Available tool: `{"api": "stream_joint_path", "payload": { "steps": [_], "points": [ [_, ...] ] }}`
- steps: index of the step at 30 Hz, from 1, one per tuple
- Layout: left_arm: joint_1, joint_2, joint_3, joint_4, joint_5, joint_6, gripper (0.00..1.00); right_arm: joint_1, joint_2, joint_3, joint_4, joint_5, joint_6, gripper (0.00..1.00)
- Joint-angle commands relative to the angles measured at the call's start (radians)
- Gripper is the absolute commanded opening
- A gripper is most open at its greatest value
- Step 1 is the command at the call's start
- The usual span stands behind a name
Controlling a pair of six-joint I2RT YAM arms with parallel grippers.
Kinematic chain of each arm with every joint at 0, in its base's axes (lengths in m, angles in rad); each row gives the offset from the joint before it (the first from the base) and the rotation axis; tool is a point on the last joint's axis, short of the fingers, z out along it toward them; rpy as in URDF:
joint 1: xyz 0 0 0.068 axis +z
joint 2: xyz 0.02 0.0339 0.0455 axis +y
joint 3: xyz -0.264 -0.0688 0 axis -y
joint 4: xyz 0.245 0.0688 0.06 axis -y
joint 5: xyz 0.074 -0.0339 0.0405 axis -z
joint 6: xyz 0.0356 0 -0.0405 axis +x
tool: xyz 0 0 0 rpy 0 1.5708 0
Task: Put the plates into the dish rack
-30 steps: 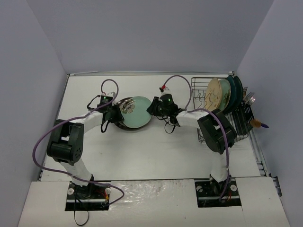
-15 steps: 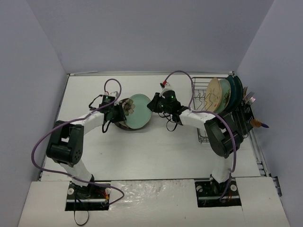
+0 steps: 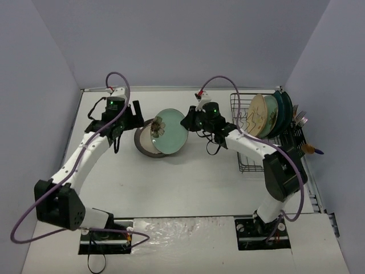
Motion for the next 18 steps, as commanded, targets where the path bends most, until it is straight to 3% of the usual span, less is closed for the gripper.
{"api": "stream_joint_path", "payload": {
  "steps": [1,3,10,18],
  "points": [
    [0.021,-0.115,0.064,-0.173,-0.183,0.096,0.92,-0.018,-0.242,0.157,-0.018,0.094,-0.177,0.0],
    [0.033,-0.148,0.062,-0.206,-0.222,0.117,0.97,-0.026,-0.295,0.179,-0.088,0.173,-0.262,0.0],
    [0.1,-0.286,-0.07,-0.184,-0.214,0.163,0.97,-0.166,-0.478,0.151,-0.18,0.401,-0.54,0.0],
    [0.131,-0.346,-0.208,-0.147,-0.221,0.174,0.97,-0.208,-0.433,0.163,-0.168,0.657,-0.783,0.0]
  ]
}}
